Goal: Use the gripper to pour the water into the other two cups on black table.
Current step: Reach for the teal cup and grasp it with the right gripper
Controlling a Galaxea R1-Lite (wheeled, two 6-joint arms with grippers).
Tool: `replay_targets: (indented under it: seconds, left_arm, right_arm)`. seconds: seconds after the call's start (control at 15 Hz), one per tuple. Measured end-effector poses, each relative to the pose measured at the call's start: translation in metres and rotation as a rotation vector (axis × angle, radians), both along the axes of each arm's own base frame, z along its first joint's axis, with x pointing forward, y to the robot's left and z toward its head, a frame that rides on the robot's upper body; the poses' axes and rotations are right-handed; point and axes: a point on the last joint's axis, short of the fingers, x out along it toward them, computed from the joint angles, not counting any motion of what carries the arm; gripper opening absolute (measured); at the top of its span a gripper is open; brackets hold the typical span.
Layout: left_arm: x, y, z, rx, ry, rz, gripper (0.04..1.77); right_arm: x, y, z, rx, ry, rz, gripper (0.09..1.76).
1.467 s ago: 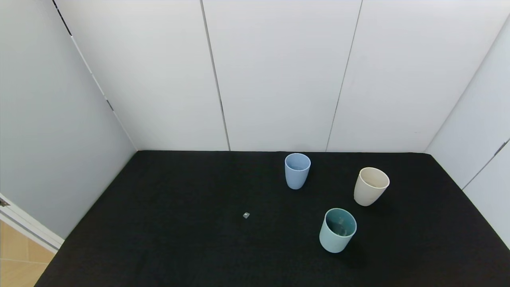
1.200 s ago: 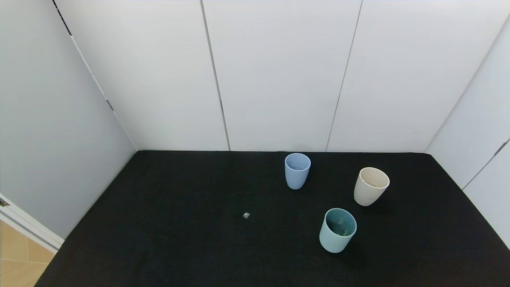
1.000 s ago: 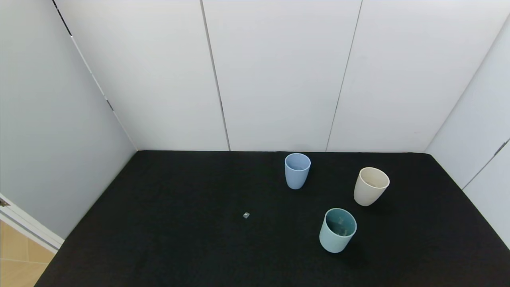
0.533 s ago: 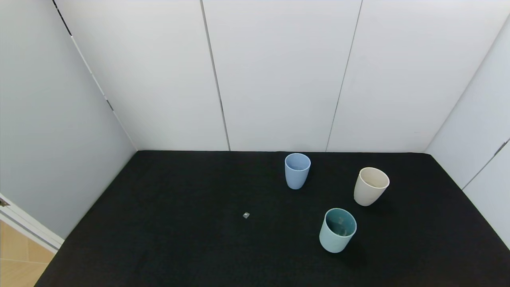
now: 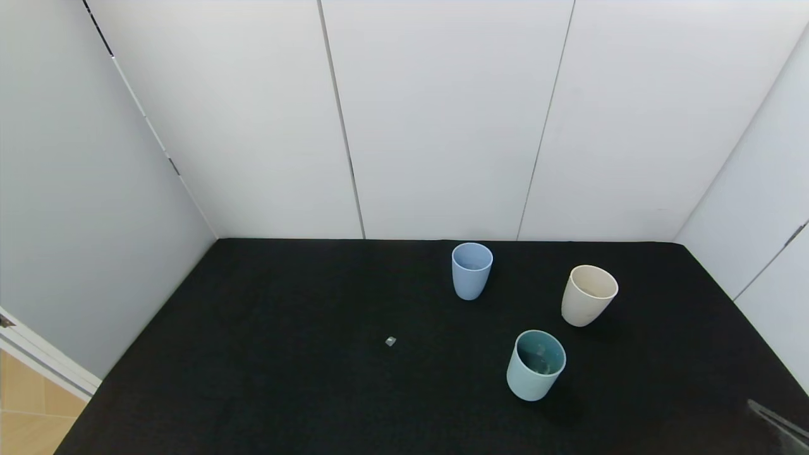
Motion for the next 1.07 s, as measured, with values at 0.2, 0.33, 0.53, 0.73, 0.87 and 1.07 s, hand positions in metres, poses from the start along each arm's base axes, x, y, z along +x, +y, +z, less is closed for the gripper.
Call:
replay_targets:
  seconds: [0.2, 0.33, 0.53, 0.73, 0.87, 1.07]
  left_arm:
    - [0.000, 0.000, 0.000, 0.000, 0.000, 0.000, 1.72]
    - [0.000, 0.000, 0.000, 0.000, 0.000, 0.000, 1.72]
    - [0.000, 0.000, 0.000, 0.000, 0.000, 0.000, 1.72]
    - [0.000, 0.000, 0.000, 0.000, -0.001, 0.000, 1.72]
    - [0.000, 0.000, 0.000, 0.000, 0.000, 0.000, 1.72]
    - [0.000, 0.000, 0.000, 0.000, 0.000, 0.000, 1.72]
  right_arm:
    - [0.031, 0.009, -0.008, -0.005, 0.069, 0.059, 1.71]
    - [0.050, 0.017, -0.017, -0.011, 0.110, 0.091, 1.71]
    - [0.073, 0.029, -0.037, -0.023, 0.162, 0.143, 1.71]
    - [0.087, 0.043, -0.059, -0.050, 0.214, 0.177, 1.71]
    - [0.095, 0.053, -0.071, -0.077, 0.226, 0.182, 1.71]
    - [0.104, 0.069, -0.087, -0.102, 0.219, 0.199, 1.71]
